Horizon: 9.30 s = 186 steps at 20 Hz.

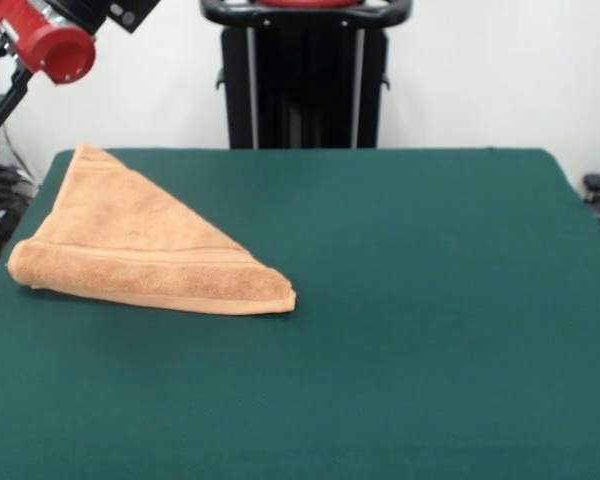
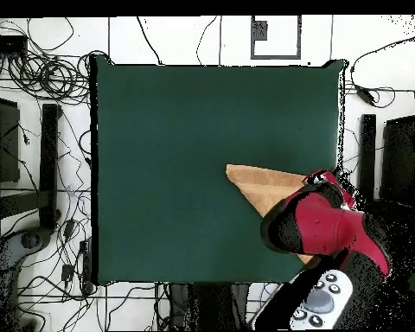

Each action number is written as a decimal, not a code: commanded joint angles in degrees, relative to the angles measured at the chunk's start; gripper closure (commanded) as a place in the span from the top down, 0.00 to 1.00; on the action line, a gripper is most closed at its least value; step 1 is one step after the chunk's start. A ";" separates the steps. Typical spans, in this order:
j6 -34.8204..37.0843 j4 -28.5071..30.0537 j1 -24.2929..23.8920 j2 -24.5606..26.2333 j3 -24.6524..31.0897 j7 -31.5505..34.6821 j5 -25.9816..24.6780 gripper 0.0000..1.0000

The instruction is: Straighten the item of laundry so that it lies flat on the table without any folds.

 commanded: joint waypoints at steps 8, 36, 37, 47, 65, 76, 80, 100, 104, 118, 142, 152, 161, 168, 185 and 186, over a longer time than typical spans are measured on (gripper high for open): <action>-9.26 -3.42 1.41 9.99 2.92 5.98 5.09 1.00; -14.99 -3.93 0.05 14.61 7.01 5.57 19.13 1.00; -14.86 -3.69 -0.54 14.05 8.28 5.46 18.66 1.00; -14.89 -2.99 -2.40 12.90 12.47 4.94 17.90 1.00; -14.79 -2.12 2.33 16.84 8.47 6.70 24.24 1.00; -13.06 -1.57 3.47 18.81 6.76 5.31 26.84 1.00; -11.78 -0.75 4.88 20.30 4.60 5.80 28.33 1.00; 0.77 0.12 7.75 18.20 -1.98 -0.97 24.72 1.00; -2.75 0.89 5.92 17.54 0.59 0.22 23.57 1.00; -10.21 1.34 6.11 23.09 1.04 5.63 26.16 1.00; -8.28 1.94 5.89 24.40 -1.08 4.41 25.66 1.00; -10.29 1.43 5.37 25.62 -3.64 3.77 25.08 1.00; -11.29 1.17 5.20 26.61 -4.02 4.12 25.43 1.00; -15.91 0.80 4.84 30.06 -3.77 5.95 27.52 1.00; -18.43 0.09 3.02 31.48 -3.59 4.92 27.97 1.00; -18.57 0.01 2.76 31.42 -3.51 4.76 27.76 1.00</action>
